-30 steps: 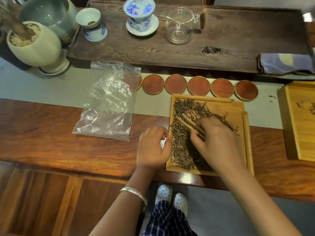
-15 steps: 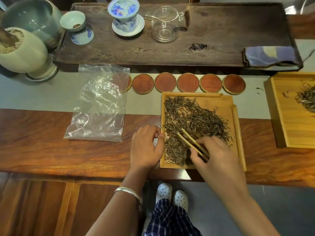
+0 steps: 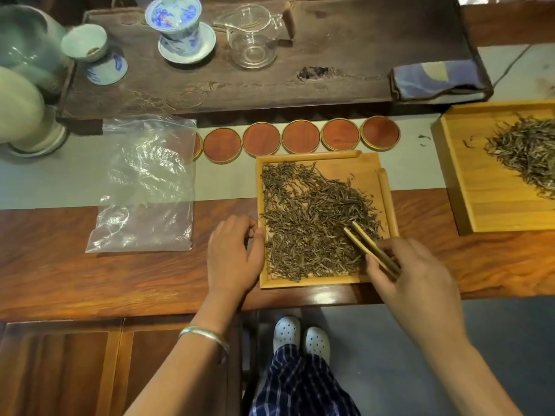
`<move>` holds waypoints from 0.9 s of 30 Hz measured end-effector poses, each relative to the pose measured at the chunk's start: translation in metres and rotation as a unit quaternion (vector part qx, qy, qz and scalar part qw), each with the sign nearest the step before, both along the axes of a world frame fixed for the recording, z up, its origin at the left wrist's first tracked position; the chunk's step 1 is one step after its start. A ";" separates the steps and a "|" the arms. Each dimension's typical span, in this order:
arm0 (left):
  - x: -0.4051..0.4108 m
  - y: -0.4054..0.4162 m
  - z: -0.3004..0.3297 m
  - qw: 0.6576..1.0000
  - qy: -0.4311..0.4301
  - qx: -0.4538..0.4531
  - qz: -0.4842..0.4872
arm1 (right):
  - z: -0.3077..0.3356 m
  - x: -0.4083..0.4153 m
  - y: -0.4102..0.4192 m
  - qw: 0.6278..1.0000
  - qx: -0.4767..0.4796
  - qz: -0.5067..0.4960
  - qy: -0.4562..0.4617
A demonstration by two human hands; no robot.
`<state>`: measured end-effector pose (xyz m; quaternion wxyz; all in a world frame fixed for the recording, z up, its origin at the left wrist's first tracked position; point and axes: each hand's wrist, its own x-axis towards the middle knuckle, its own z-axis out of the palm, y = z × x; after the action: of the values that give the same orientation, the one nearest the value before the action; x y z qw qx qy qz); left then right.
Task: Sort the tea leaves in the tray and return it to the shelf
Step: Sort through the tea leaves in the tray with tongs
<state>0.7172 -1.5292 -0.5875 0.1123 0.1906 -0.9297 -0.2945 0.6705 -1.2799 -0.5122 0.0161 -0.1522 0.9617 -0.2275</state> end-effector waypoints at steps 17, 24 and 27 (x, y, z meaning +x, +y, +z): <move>0.001 -0.001 -0.002 1.000 -0.001 0.002 -0.005 | -0.004 0.027 0.010 0.998 -0.014 0.048 -0.039; 0.000 0.000 -0.002 1.000 0.002 0.004 -0.005 | -0.001 0.019 0.021 0.999 -0.036 -0.008 -0.038; 0.001 0.000 -0.002 1.000 0.003 0.008 -0.005 | -0.003 0.016 0.021 0.998 -0.018 -0.018 -0.055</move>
<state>0.7179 -1.5295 -0.5899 0.1125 0.1855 -0.9280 -0.3028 0.6861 -1.2593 -0.5154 0.0616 -0.1225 0.9576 -0.2534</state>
